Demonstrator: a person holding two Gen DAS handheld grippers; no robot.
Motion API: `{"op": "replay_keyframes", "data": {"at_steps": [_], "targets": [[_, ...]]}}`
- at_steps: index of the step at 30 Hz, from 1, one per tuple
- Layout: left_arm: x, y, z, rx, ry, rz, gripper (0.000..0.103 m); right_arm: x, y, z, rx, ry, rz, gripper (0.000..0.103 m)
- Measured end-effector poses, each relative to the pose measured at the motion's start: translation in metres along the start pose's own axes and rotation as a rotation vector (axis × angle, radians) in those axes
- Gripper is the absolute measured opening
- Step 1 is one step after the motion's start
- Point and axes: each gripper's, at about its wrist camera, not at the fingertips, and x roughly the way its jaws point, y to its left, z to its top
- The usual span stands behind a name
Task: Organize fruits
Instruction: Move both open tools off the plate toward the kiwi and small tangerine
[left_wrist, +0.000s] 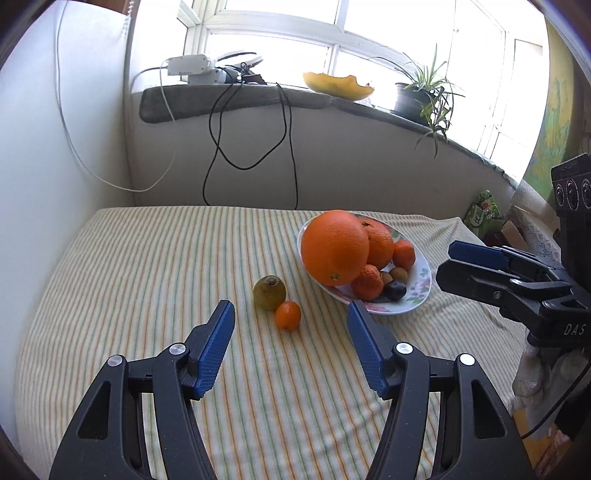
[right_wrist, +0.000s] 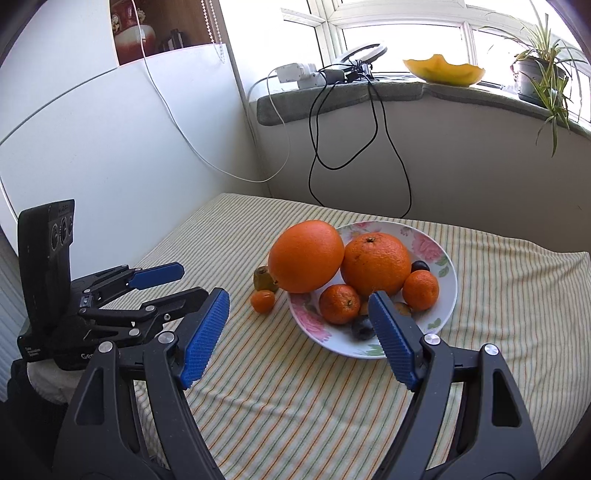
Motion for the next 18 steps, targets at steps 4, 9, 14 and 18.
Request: {"op": "replay_keyframes", "data": {"at_steps": [4,9,14,18], "targets": [[0.002,0.013,0.000,-0.012,0.007,-0.003,0.058,0.006,0.015,-0.010,-0.006,0.023,0.032,0.080],[0.007,0.024,0.000,-0.031,0.017,-0.023,0.052,0.020,0.030,-0.021,-0.030,0.063,0.047,0.073],[0.016,0.035,0.001,-0.058,0.039,-0.062,0.042,0.040,0.038,-0.026,-0.045,0.108,0.038,0.059],[0.030,0.043,0.003,-0.076,0.064,-0.096,0.038,0.059,0.041,-0.029,-0.034,0.145,0.040,0.047]]}}
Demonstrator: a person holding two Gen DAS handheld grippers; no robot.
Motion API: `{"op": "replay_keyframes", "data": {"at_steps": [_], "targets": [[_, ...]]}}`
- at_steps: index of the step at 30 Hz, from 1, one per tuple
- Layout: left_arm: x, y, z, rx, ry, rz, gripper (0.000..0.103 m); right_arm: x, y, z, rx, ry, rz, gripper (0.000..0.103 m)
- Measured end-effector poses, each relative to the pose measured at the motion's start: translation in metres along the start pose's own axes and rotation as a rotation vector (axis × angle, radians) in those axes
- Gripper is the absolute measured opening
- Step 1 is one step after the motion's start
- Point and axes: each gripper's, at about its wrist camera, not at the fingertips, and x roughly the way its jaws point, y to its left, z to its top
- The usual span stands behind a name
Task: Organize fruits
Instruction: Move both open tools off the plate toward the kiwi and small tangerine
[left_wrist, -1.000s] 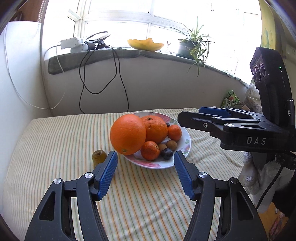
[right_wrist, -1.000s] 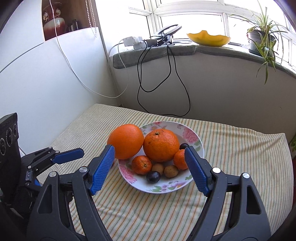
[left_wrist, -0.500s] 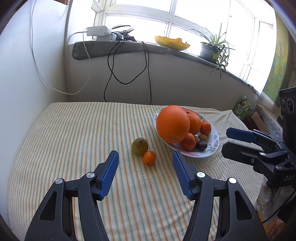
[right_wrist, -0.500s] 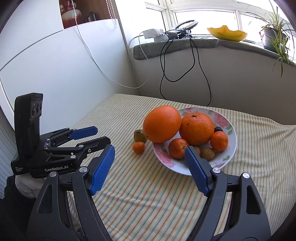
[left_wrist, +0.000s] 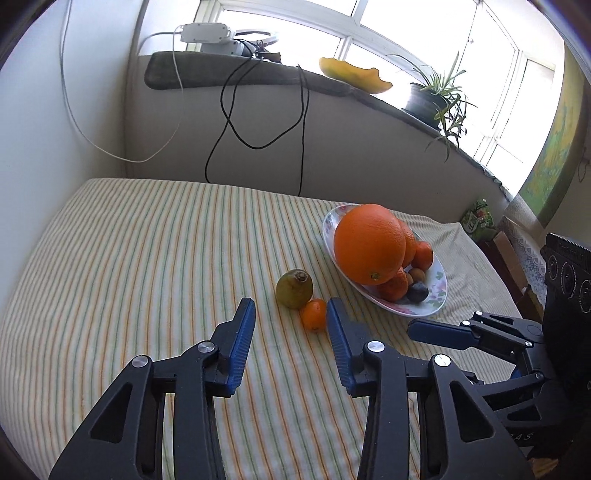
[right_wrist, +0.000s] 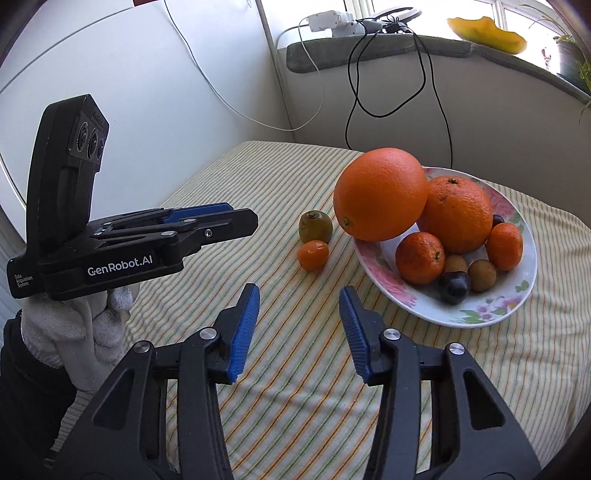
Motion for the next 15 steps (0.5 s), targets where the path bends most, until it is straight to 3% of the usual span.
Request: {"op": "replay_keyframes", "data": {"at_steps": [15], "targets": [[0.040,0.011,0.011,0.009,0.075,-0.066,0.035,0.041,0.006,0.008,0.000,0.050,-0.058,0.040]]}}
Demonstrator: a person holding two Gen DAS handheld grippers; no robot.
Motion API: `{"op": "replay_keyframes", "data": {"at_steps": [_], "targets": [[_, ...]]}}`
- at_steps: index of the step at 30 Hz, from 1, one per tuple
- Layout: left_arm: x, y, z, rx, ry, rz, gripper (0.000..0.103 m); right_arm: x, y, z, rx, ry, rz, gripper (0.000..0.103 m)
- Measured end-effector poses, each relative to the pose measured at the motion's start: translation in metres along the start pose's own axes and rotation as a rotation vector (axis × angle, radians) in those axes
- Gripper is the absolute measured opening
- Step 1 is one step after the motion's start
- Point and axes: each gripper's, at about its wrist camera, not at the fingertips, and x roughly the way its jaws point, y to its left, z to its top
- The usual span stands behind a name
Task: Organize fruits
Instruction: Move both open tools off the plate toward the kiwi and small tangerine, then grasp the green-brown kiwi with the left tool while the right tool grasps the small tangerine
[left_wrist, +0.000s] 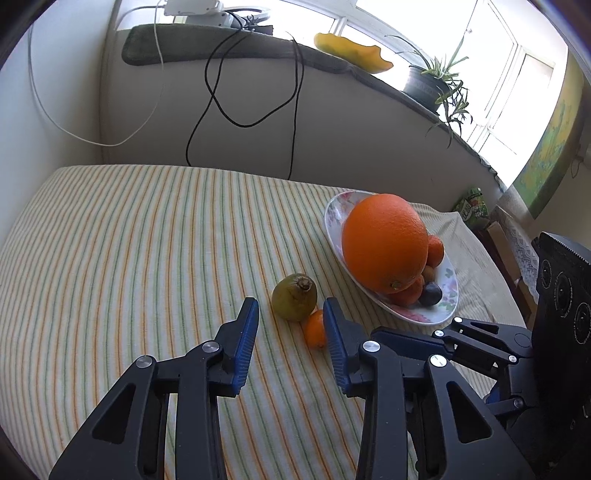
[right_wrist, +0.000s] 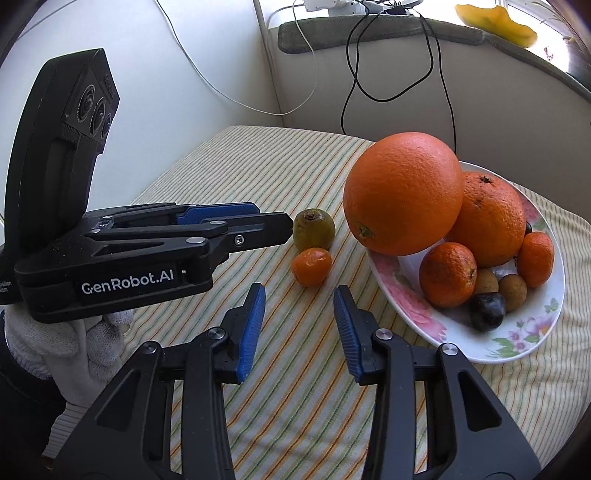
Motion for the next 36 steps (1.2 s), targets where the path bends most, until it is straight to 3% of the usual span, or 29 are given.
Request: {"op": "replay_keyframes", "data": {"at_steps": [27,36], "targets": [[0.032,0.006,0.014,-0.004,0.066,-0.061,0.034,0.029,0.004,0.012,0.012,0.035,-0.021,0.034],[0.035,0.008,0.015,-0.014,0.064,-0.060,0.027,0.038,0.010,0.016,-0.002,0.037,-0.041,0.032]]}}
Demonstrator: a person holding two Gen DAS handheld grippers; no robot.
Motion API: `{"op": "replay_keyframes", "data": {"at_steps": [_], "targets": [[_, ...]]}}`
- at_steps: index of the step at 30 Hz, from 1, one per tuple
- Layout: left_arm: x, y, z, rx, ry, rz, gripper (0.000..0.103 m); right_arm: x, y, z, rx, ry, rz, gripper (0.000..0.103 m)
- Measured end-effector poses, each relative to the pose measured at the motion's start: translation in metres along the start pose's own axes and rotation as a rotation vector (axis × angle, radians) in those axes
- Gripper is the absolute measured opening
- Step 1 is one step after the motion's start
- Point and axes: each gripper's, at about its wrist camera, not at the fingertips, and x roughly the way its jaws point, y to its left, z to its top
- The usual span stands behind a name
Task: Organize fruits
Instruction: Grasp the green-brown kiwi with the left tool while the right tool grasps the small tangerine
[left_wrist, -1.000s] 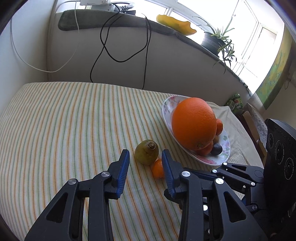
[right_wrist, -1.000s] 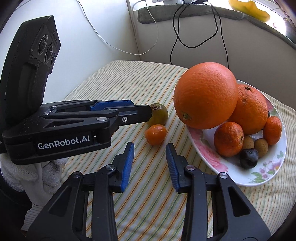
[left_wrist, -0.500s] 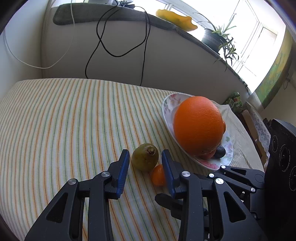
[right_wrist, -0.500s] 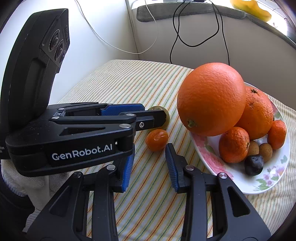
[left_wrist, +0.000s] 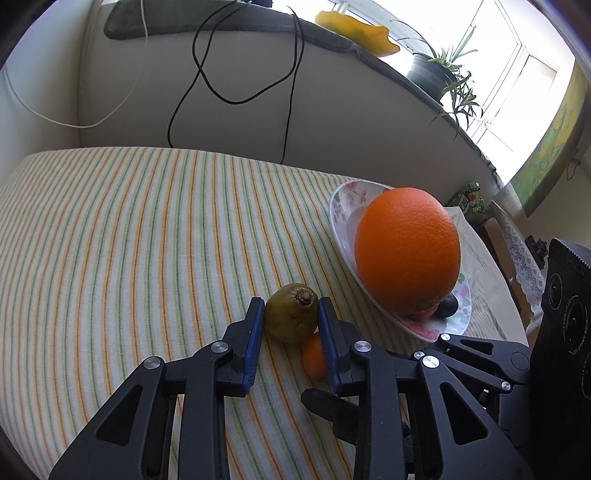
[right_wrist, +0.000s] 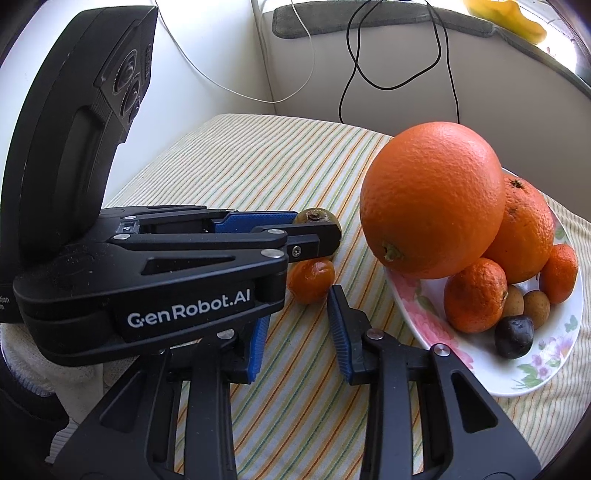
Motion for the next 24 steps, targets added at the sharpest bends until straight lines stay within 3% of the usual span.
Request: {"op": "replay_keyframes", "data": {"at_steps": [9,24], "targets": [[-0.005,0.010,-0.001,-0.037,-0.021,-0.002,0.027,0.006,0.001,0.006,-0.010,0.004,-0.026,0.024],[-0.032,0.022,-0.010,-0.068,-0.067,0.029,0.027,-0.010,-0.004,-0.004,-0.028,-0.043,0.009,0.023]]}}
